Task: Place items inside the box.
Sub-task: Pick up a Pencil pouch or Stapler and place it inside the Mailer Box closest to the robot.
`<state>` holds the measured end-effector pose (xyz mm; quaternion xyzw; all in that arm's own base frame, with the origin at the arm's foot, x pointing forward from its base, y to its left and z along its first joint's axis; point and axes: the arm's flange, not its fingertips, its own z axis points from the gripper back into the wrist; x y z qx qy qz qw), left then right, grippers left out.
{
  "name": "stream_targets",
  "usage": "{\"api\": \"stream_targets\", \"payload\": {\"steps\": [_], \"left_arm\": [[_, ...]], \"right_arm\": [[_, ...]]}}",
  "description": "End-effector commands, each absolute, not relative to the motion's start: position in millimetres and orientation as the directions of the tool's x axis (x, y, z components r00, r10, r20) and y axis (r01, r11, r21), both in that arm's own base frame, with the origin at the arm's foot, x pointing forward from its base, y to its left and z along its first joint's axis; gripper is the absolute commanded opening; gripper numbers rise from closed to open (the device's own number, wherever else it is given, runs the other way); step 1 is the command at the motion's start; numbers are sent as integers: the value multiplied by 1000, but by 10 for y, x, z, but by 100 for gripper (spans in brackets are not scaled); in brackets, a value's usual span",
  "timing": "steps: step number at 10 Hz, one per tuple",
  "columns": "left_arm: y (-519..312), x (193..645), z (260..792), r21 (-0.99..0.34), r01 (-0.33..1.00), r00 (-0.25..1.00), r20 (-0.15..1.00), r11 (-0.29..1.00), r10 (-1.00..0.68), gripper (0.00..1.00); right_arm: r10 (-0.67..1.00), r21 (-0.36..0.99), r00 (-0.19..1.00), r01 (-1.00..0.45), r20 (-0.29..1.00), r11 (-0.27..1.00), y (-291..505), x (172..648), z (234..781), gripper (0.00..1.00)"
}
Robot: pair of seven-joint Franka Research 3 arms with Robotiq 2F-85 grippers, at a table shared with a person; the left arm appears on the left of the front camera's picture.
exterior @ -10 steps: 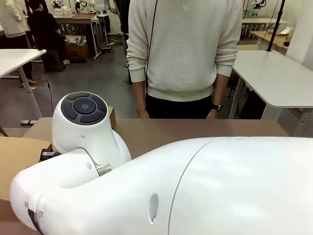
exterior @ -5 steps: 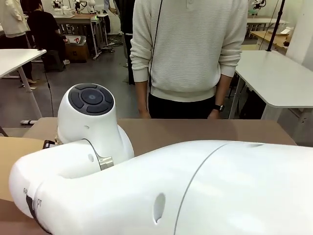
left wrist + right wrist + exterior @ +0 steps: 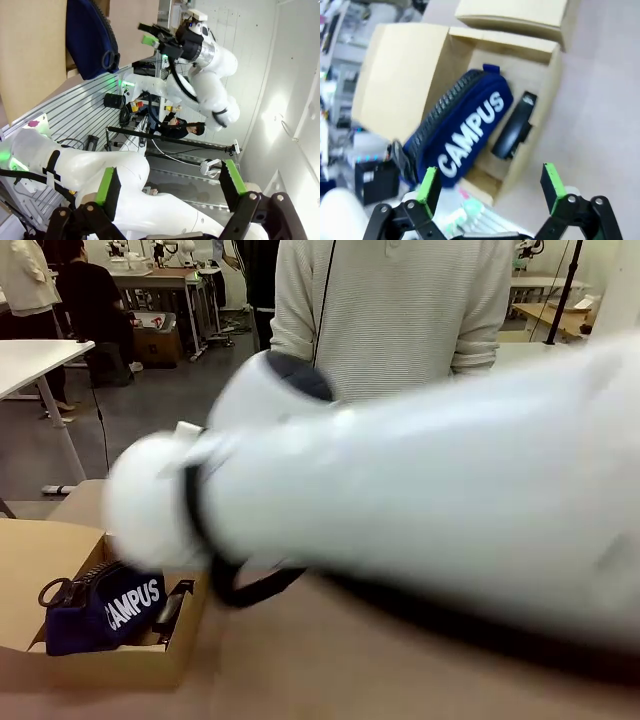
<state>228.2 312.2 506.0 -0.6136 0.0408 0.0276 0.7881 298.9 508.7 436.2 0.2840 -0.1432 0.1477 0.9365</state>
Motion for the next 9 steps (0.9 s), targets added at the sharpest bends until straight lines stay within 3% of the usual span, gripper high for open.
{"api": "stream_targets", "payload": {"steps": [1, 5, 6, 7, 9], "left_arm": [[3121, 2271, 5059, -962, -95, 995, -100, 257, -8, 100], [3121, 2271, 5059, -962, -95, 995, -100, 257, -8, 100], [3121, 2271, 5059, -962, -95, 995, -100, 257, -8, 100], [3121, 2271, 5059, -962, -95, 995, -100, 257, -8, 100], [3121, 2271, 5059, -962, -95, 995, -100, 257, -8, 100]], "right_arm": [[415, 549, 876, -479, 246, 685, 4033, 2793, 4933, 100], [615, 563, 764, -601, 197, 567, 3130, 2359, 4958, 100], [451, 493, 889, -427, 77, 758, 3475, 2294, 4863, 100], [596, 602, 778, -576, 197, 553, 4181, 3250, 4558, 100], [596, 602, 778, -576, 197, 553, 4181, 3250, 4558, 100]]}}
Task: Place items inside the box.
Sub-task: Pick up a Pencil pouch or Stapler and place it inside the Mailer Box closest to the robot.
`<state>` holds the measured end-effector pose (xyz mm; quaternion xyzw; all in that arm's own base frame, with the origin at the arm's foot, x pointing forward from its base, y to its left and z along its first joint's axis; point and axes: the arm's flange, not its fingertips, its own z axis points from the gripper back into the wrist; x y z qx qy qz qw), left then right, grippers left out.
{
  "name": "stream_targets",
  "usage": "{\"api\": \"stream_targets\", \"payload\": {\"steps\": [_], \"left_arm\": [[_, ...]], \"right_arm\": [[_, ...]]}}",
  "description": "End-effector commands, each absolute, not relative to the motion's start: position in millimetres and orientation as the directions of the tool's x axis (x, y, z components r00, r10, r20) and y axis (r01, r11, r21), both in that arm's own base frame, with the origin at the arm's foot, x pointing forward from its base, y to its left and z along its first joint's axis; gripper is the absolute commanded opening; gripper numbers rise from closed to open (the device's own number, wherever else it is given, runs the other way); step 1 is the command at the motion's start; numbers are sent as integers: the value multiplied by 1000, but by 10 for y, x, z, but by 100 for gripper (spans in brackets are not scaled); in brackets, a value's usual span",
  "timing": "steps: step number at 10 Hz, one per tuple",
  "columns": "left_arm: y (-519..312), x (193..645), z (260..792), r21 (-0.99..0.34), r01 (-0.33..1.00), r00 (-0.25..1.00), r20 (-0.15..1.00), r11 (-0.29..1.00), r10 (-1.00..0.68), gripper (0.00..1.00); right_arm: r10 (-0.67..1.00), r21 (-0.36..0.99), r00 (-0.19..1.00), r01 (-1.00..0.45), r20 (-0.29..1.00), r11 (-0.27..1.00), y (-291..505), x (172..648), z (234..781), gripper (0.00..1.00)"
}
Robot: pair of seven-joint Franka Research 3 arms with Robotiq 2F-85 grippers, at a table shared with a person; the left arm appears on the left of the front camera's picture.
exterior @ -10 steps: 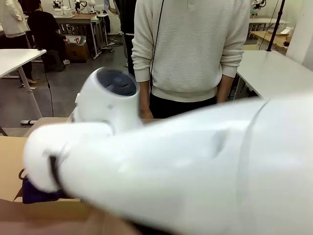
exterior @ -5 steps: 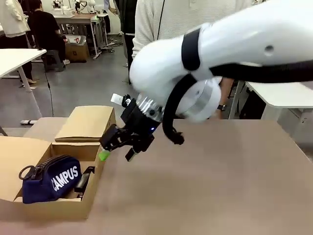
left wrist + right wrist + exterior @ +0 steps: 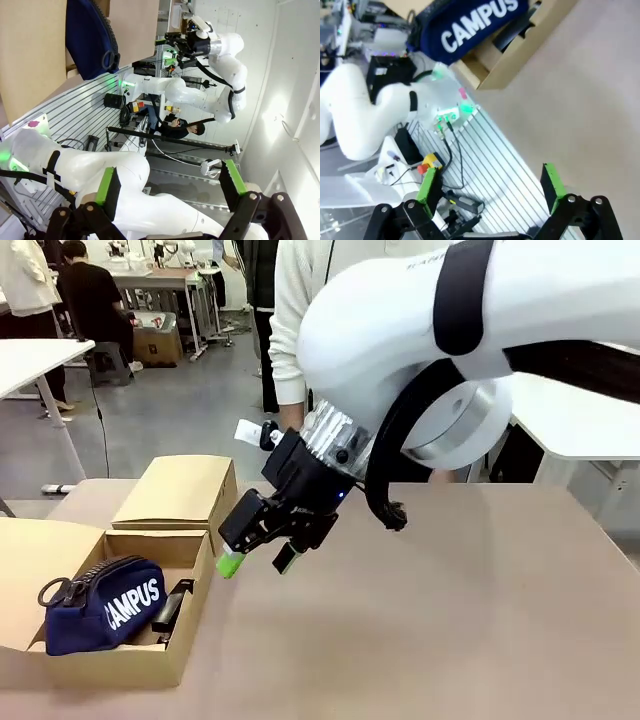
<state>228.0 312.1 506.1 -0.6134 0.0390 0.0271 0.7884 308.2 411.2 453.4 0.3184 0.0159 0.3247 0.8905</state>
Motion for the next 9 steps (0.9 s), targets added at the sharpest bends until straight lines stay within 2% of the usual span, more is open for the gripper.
{"api": "stream_targets", "payload": {"steps": [1, 2, 5, 7, 9], "left_arm": [[3121, 2271, 5059, -962, -95, 995, -100, 257, -8, 100], [3121, 2271, 5059, -962, -95, 995, -100, 257, -8, 100], [3121, 2271, 5059, -962, -95, 995, -100, 257, -8, 100], [3121, 2271, 5059, -962, -95, 995, -100, 257, -8, 100], [3121, 2271, 5059, -962, -95, 995, -100, 257, -8, 100]], "right_arm": [[582, 571, 793, -567, 182, 593, 4066, 2974, 4706, 100], [565, 654, 797, -545, 212, 524, 3824, 3066, 4732, 100], [472, 730, 832, -512, 290, 453, 2458, 3163, 4920, 100], [450, 722, 827, -533, 336, 440, 1409, 2998, 4973, 100], [389, 740, 809, -573, 442, 351, 674, 2696, 4857, 100]]}}
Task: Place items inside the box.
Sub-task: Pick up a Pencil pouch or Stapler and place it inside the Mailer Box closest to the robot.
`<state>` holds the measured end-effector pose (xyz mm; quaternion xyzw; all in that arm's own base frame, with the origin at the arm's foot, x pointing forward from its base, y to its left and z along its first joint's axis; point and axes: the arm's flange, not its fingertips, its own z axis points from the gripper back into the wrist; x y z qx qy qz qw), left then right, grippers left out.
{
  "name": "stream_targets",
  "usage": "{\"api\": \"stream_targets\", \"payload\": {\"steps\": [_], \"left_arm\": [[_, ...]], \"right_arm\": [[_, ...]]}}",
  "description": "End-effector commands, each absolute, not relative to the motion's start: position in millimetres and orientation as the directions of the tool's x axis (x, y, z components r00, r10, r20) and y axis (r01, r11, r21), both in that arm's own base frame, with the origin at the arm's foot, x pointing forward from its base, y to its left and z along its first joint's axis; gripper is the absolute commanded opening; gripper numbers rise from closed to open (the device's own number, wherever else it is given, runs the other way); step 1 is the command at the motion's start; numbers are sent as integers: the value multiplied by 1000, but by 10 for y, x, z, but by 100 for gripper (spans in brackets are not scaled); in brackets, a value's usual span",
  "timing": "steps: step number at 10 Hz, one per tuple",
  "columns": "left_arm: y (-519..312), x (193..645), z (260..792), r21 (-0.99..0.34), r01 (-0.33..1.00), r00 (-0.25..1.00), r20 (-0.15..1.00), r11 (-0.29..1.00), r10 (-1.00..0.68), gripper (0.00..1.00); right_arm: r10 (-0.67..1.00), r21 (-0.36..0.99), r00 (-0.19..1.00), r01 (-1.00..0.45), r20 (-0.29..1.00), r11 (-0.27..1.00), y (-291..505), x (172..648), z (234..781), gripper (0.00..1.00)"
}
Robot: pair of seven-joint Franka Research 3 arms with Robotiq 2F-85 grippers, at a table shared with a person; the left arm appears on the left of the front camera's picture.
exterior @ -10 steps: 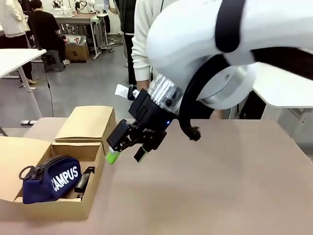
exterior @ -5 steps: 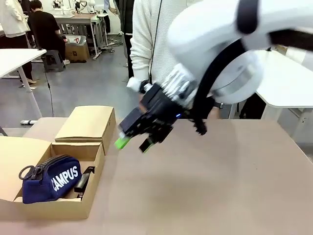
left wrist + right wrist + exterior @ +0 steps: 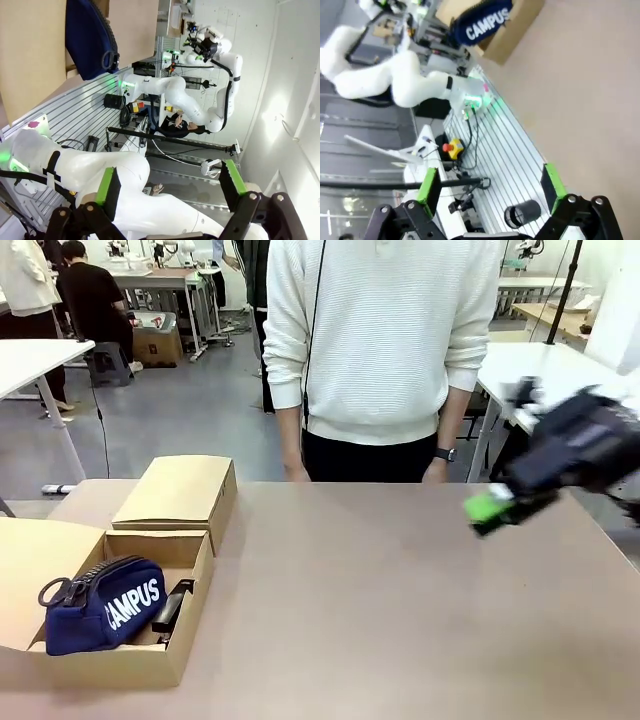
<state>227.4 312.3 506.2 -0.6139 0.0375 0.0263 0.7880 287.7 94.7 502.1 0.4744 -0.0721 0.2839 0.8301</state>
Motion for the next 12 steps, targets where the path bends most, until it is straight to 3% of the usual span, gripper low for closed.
{"api": "stream_targets", "payload": {"steps": [1, 2, 3, 4, 5, 6, 7, 9, 10, 12], "left_arm": [[3121, 2271, 5059, -962, -95, 995, -100, 257, -8, 100], [3121, 2271, 5059, -962, -95, 995, -100, 257, -8, 100], [3121, 2271, 5059, -962, -95, 995, -100, 257, -8, 100], [3121, 2271, 5059, -962, -95, 995, -100, 257, -8, 100], [3121, 2271, 5059, -962, -95, 995, -100, 257, -8, 100], [3121, 2271, 5059, -962, -95, 995, -100, 257, -8, 100], [3121, 2271, 5059, -962, -95, 995, -100, 257, -8, 100], [3121, 2271, 5059, -962, -95, 995, -100, 257, -8, 100], [3121, 2271, 5059, -962, -95, 995, -100, 257, -8, 100], [3121, 2271, 5059, -962, -95, 995, -100, 257, -8, 100]], "right_arm": [[199, 784, 857, -516, 476, 347, 363, 2592, 4656, 100], [-4, 796, 934, -302, 357, 524, 572, 2650, 4461, 100], [315, 762, 847, -525, 427, 379, 541, 2912, 5090, 100], [315, 762, 847, -525, 427, 379, 541, 2912, 5090, 100], [183, 778, 893, -448, 411, 440, 217, 3036, 5050, 100], [125, 816, 889, -455, 441, 355, 196, 3109, 5149, 100], [-44, 871, 907, -388, 420, 302, -245, 3119, 5245, 100], [-215, 938, 925, -266, 313, 224, -1034, 2799, 5211, 100], [-241, 949, 928, -238, 285, 207, -1208, 2625, 5139, 100], [-91, 931, 961, -226, 261, 287, -1291, 2349, 5028, 100]]}}
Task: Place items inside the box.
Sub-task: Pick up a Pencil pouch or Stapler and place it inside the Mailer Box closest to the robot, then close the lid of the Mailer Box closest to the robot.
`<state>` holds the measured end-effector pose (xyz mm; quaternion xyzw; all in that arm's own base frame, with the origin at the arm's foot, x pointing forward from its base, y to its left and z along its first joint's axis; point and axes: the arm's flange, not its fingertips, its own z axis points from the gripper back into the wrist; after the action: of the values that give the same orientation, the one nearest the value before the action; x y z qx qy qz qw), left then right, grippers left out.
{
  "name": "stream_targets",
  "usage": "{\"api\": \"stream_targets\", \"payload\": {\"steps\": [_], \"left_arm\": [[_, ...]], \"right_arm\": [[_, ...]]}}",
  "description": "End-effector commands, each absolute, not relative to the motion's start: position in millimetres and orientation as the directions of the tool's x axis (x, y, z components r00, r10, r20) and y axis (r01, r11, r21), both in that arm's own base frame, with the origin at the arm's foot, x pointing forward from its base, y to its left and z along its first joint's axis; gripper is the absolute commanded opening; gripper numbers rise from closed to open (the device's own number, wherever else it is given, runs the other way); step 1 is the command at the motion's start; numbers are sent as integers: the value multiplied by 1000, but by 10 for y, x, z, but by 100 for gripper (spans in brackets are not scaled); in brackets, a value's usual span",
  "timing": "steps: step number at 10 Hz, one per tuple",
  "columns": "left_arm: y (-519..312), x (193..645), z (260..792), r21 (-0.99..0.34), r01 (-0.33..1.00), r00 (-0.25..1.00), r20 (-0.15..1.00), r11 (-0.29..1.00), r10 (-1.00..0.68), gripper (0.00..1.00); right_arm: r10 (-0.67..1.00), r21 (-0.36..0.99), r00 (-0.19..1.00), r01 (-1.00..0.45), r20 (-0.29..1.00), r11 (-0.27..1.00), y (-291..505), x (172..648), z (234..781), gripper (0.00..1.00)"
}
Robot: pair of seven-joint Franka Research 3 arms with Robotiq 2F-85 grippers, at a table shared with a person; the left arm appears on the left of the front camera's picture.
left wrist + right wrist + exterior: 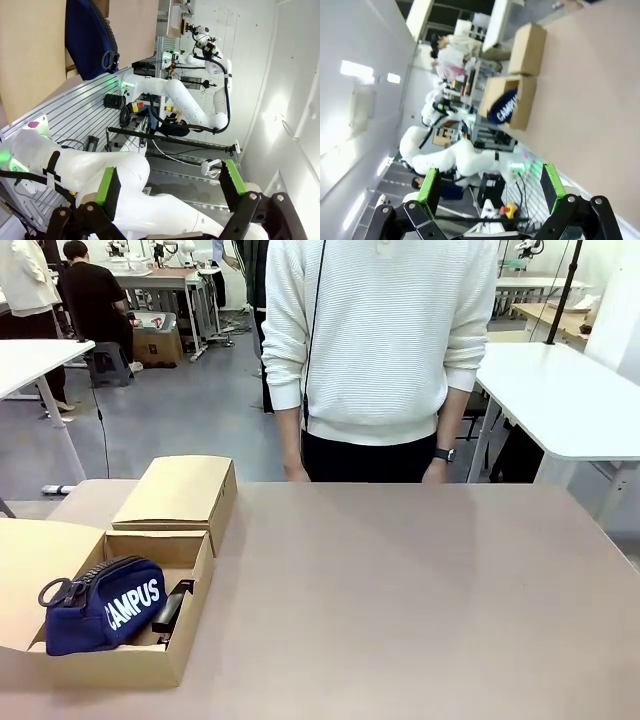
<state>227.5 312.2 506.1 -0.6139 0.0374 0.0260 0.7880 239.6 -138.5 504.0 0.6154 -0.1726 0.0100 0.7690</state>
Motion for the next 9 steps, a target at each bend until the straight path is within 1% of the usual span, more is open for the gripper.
{"api": "stream_targets", "payload": {"steps": [1, 2, 9], "left_arm": [[3121, 2271, 5059, -962, -95, 995, -100, 257, -8, 100], [3121, 2271, 5059, -962, -95, 995, -100, 257, -8, 100], [3121, 2271, 5059, -962, -95, 995, -100, 257, -8, 100]], "right_arm": [[-90, 907, 956, -233, 281, 350, -1117, 2484, 5010, 100], [-197, 943, 940, -228, 278, 242, -1385, 2396, 5040, 100], [-197, 943, 940, -228, 278, 242, -1385, 2396, 5040, 100]]}}
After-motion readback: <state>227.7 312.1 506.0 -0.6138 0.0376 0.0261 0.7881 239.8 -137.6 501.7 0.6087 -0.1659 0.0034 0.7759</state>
